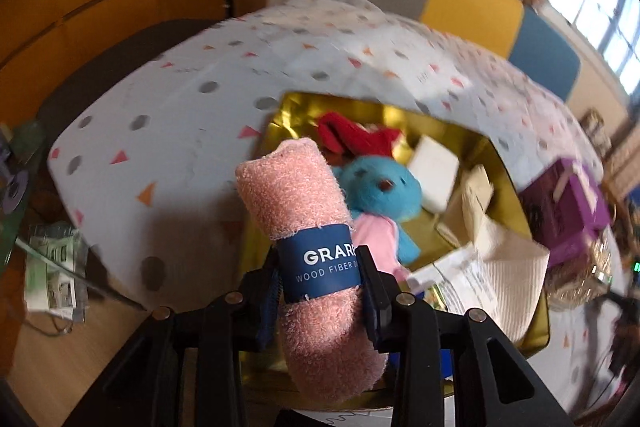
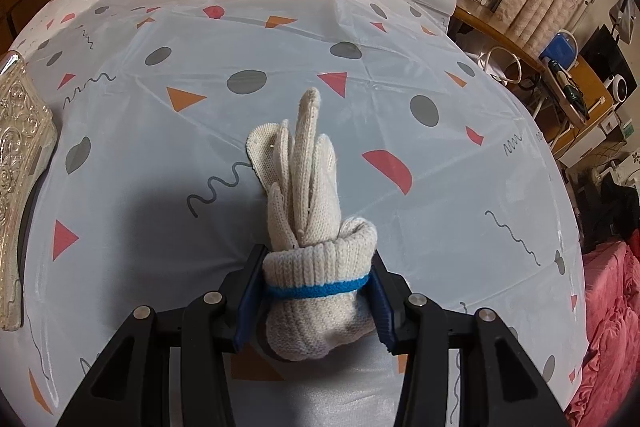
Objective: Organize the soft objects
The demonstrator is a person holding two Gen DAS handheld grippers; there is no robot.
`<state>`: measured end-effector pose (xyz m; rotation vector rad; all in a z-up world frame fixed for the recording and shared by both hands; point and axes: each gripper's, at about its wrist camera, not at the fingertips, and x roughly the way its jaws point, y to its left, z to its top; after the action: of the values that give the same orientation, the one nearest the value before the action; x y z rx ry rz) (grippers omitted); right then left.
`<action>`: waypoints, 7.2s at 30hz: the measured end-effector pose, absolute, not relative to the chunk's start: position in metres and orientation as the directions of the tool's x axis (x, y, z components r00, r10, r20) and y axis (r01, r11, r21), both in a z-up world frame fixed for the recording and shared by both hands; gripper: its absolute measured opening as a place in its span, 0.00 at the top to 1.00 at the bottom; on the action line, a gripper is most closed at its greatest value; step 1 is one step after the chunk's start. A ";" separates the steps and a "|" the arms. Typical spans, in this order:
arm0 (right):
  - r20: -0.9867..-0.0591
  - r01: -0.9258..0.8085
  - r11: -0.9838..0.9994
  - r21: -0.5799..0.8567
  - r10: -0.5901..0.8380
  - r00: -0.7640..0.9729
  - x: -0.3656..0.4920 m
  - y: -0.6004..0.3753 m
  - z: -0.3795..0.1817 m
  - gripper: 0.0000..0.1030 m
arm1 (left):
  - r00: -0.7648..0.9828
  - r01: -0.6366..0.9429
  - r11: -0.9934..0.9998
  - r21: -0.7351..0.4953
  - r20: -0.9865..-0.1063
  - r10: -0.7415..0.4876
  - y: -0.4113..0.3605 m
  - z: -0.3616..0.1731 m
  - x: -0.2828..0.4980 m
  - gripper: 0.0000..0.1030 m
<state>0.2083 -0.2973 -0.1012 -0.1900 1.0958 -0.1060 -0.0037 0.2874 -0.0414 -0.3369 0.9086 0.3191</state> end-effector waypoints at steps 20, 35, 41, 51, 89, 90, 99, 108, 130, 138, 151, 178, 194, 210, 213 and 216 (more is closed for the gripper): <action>-0.875 -0.008 0.981 -0.196 -0.171 0.453 0.210 -0.300 -0.102 0.54 | 0.673 -0.383 0.923 -0.041 -0.697 0.248 0.245 -0.009 -0.011 0.31; -0.904 0.078 0.986 -0.146 -0.165 0.395 0.213 -0.286 -0.094 0.58 | 0.721 -0.247 0.968 -0.044 -0.675 0.153 0.198 0.003 -0.008 0.29; -0.917 0.101 0.993 -0.065 -0.100 0.386 0.214 -0.273 -0.091 0.58 | 0.720 -0.215 0.976 -0.046 -0.682 0.127 0.189 0.000 -0.009 0.28; -0.864 0.101 0.990 0.098 0.034 0.502 0.211 -0.253 -0.041 0.60 | 0.718 -0.193 0.980 -0.042 -0.688 0.112 0.185 -0.006 -0.011 0.28; -0.642 -0.540 0.814 0.217 0.535 0.549 0.136 -0.026 0.082 0.60 | 0.692 -0.365 0.928 -0.078 -0.690 0.214 0.243 -0.013 -0.031 0.26; -0.645 -0.560 0.799 0.219 0.549 0.532 0.133 -0.019 0.081 0.60 | 0.689 -0.374 0.924 -0.075 -0.690 0.223 0.246 -0.013 -0.032 0.26; -0.709 -0.703 0.678 0.215 0.603 0.365 0.094 0.060 0.047 0.60 | 0.679 -0.436 0.896 -0.080 -0.683 0.269 0.267 -0.012 -0.041 0.26; -0.841 -0.635 0.756 0.155 0.439 0.316 0.115 0.131 -0.035 0.60 | 0.670 -0.461 0.884 -0.082 -0.686 0.286 0.278 -0.016 -0.048 0.26; -0.885 -0.660 0.752 -0.009 0.301 0.356 0.123 0.152 -0.088 0.57 | 0.685 -0.412 0.909 -0.070 -0.682 0.258 0.261 -0.014 -0.042 0.24; -0.845 -0.655 0.756 0.009 0.356 0.399 0.109 0.138 -0.072 0.50 | 0.680 -0.411 0.909 -0.071 -0.688 0.254 0.258 -0.015 -0.041 0.23; -0.835 -0.670 0.742 0.036 0.391 0.388 0.095 0.127 -0.060 0.66 | 0.674 -0.420 0.905 -0.074 -0.693 0.256 0.261 -0.019 -0.043 0.23; -0.709 -0.413 0.908 -0.067 0.247 0.660 0.051 0.067 -0.032 0.58 | 0.712 -0.407 0.912 -0.055 -0.645 0.278 0.223 -0.008 -0.047 0.00; -0.647 -0.238 0.970 -0.044 0.154 0.747 0.039 0.004 -0.023 0.57 | 0.734 -0.403 0.915 0.010 -0.593 0.330 0.187 -0.002 -0.042 0.00; -0.638 -0.208 0.977 -0.038 0.136 0.758 0.041 -0.005 -0.024 0.57 | 0.724 -0.394 0.919 -0.011 -0.620 0.303 0.178 -0.012 -0.038 0.00; -0.639 -0.210 0.977 -0.034 0.140 0.756 0.041 -0.005 -0.025 0.57 | 0.721 -0.395 0.919 -0.014 -0.625 0.301 0.178 -0.013 -0.037 0.00; -0.638 -0.212 0.977 -0.035 0.141 0.757 0.040 -0.005 -0.024 0.57 | 0.720 -0.395 0.919 -0.015 -0.626 0.299 0.178 -0.013 -0.038 0.00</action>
<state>0.0404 -0.0045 -0.0240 -0.1075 0.6860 0.1931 -0.0378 0.1778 -0.0127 -0.1515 0.6639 0.3850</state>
